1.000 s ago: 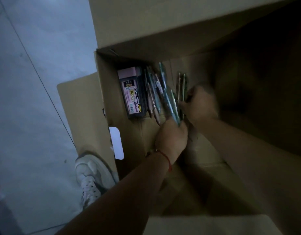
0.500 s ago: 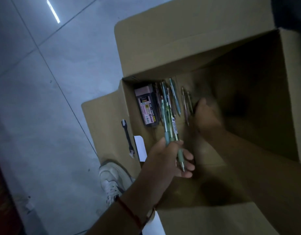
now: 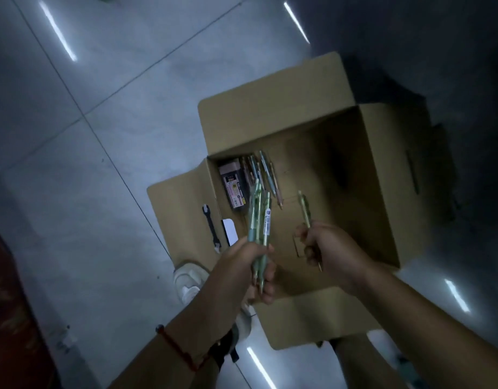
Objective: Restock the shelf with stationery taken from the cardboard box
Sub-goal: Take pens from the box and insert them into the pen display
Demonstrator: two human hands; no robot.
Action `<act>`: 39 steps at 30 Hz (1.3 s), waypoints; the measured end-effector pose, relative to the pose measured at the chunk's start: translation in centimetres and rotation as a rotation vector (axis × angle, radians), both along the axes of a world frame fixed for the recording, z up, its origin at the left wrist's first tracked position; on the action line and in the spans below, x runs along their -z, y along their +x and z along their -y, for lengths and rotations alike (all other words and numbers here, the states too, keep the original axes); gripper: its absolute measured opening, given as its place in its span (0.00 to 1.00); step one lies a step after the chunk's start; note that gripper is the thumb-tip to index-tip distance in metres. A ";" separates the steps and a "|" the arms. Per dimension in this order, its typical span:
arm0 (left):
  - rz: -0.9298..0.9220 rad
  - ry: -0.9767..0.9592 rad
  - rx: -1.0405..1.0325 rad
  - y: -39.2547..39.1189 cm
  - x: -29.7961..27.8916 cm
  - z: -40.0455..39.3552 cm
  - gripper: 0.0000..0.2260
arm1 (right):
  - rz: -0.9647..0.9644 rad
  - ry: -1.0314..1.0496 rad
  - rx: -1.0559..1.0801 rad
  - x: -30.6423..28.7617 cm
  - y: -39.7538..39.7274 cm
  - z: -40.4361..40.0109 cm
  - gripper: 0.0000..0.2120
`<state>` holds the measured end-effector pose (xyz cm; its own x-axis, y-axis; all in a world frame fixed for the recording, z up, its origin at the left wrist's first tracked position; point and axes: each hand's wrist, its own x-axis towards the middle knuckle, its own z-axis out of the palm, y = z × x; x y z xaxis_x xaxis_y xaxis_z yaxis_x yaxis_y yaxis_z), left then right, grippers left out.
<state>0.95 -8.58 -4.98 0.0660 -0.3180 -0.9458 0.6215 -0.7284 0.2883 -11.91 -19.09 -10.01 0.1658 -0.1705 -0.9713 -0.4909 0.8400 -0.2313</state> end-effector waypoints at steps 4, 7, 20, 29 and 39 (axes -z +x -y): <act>-0.153 -0.118 0.033 0.9 -11.3 0.5 0.07 | 0.336 0.038 0.015 -15.1 2.1 1.7 0.25; -0.288 -0.246 0.115 2.5 -23.1 1.0 0.11 | 0.426 -0.064 -0.020 -27.5 4.1 2.6 0.32; 0.463 -0.610 0.401 8.0 -64.5 -5.8 0.04 | 0.607 -0.586 -0.173 -70.4 9.4 -3.9 0.32; 0.860 -0.483 0.009 7.7 -71.0 -18.5 0.11 | 0.760 -0.753 -0.687 -75.0 12.0 -10.9 0.15; 1.492 0.313 0.267 -0.4 -75.9 -38.9 0.13 | 1.218 -1.092 -1.488 -78.6 15.8 -24.3 0.10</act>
